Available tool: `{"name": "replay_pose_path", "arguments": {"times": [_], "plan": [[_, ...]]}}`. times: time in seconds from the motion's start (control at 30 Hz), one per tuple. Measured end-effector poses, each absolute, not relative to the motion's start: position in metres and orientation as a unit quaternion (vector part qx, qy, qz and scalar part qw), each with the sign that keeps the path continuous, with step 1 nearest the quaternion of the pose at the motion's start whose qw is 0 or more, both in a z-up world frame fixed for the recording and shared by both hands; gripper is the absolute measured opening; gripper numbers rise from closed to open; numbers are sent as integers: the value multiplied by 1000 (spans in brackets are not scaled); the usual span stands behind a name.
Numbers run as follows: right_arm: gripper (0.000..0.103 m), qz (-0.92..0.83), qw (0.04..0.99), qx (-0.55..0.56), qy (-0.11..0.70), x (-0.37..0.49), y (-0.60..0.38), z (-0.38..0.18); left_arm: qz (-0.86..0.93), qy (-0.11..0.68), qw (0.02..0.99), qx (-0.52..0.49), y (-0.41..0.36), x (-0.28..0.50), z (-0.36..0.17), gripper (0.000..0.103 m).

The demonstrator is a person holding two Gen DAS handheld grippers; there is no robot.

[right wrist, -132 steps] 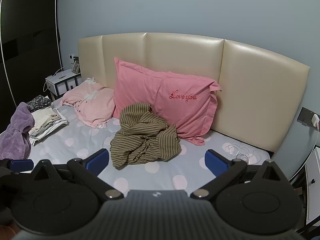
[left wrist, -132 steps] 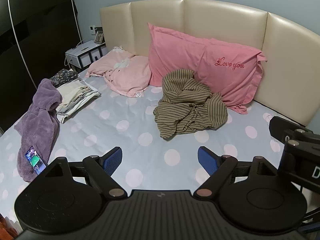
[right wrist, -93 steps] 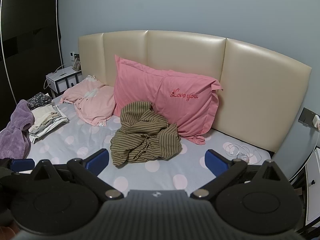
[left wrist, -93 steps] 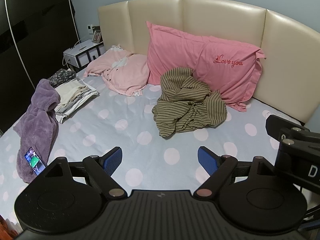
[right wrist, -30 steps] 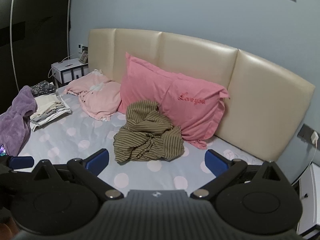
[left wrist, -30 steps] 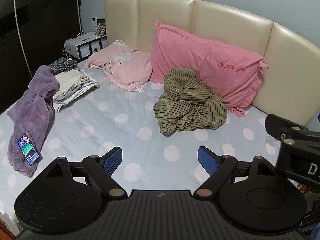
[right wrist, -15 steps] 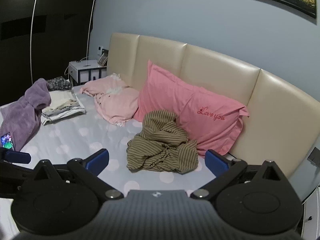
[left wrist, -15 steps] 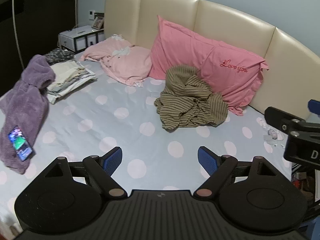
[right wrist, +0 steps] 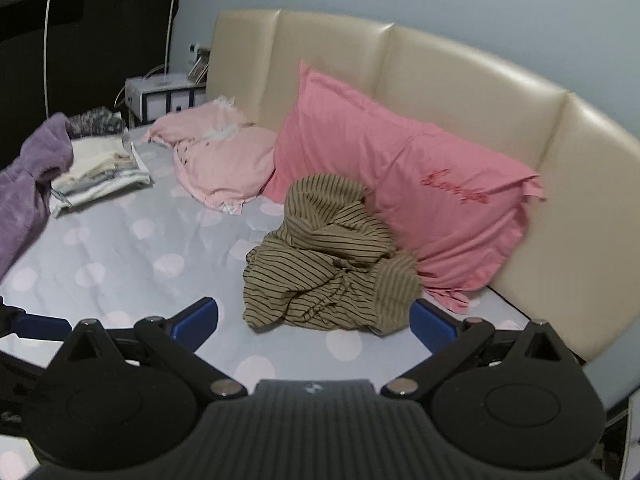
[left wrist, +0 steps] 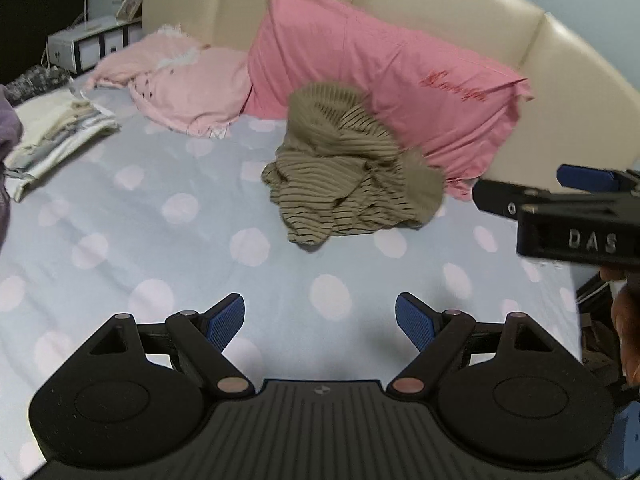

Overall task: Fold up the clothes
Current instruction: 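Move both tools toward the crumpled olive striped shirt and close on it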

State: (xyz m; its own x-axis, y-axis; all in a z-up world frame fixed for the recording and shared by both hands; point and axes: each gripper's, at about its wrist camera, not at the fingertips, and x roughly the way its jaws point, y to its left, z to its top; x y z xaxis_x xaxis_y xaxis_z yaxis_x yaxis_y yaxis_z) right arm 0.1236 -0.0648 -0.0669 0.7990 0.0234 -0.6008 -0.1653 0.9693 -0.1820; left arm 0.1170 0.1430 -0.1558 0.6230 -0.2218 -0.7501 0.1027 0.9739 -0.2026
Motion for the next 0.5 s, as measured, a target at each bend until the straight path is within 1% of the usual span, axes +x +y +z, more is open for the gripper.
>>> {"name": "replay_pose_path", "arguments": {"times": [0.13,0.23,0.37,0.5], "plan": [[102,48,932,-109,343,191,-68,-99,-73,457,881,-103,148,176,-193,83],[102,59,923,-119,362,237,-75,-118,-73,469,872,-122,147,213,-208,83],[102,59,918,-144,364,284,-95,-129,-90,477,868,-107,122,267,-215,83],[102,73,921,-135,358,325,-125,-133,-105,489,863,-76,93,313,-219,83]]}}
